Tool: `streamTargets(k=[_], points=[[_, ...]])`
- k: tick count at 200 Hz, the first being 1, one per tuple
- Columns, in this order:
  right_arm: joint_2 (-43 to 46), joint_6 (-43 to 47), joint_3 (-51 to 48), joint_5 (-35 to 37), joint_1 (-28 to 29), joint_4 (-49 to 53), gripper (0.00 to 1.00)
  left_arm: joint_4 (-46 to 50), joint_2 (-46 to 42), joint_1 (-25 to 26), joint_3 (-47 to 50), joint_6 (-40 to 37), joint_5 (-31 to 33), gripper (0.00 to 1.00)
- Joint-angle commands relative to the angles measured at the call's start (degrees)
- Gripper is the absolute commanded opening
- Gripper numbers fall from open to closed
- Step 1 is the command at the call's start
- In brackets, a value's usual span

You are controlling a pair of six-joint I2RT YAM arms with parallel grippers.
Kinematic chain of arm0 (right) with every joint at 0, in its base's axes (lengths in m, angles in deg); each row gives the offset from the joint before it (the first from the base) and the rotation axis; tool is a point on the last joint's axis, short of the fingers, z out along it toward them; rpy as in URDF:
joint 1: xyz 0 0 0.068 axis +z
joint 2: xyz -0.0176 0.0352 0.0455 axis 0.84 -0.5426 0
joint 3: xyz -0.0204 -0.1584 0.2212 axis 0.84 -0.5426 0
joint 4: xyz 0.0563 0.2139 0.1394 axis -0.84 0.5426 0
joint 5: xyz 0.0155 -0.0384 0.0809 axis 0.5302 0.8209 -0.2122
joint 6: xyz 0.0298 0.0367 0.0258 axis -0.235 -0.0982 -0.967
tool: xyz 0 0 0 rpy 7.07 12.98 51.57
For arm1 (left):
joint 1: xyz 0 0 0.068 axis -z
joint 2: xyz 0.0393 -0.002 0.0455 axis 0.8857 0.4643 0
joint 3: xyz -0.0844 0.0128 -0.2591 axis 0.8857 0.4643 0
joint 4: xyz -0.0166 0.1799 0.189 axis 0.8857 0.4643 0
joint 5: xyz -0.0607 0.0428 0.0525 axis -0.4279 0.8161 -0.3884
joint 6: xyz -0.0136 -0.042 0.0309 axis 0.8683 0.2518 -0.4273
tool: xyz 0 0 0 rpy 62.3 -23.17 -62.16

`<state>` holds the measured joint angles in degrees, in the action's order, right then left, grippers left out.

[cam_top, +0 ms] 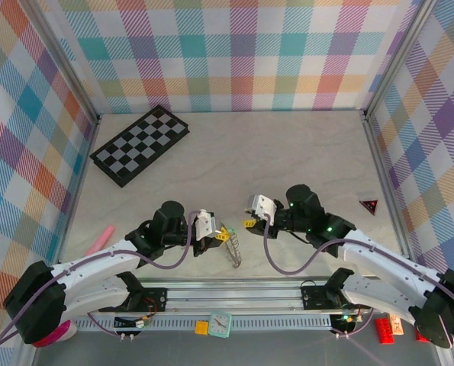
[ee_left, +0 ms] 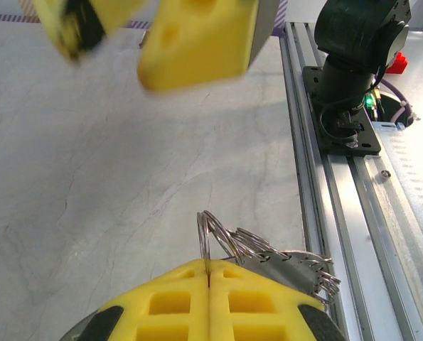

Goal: Put the keys on the keyring

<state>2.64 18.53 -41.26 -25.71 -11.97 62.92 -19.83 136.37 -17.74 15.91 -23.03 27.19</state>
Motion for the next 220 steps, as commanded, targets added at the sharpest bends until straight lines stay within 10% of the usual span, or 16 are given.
streamTargets(k=[1, 220], points=[[-2.8, -2.4, -0.7, 1.4, 0.0, -2.1, 0.34, -3.7, -1.0, 0.6, 0.4, 0.1, -2.7, 0.0], [-8.8, -0.2, 0.7, -21.6, 0.1, -0.9, 0.33, -4.9, -0.8, 0.6, 0.5, 0.0, -1.6, 0.0]])
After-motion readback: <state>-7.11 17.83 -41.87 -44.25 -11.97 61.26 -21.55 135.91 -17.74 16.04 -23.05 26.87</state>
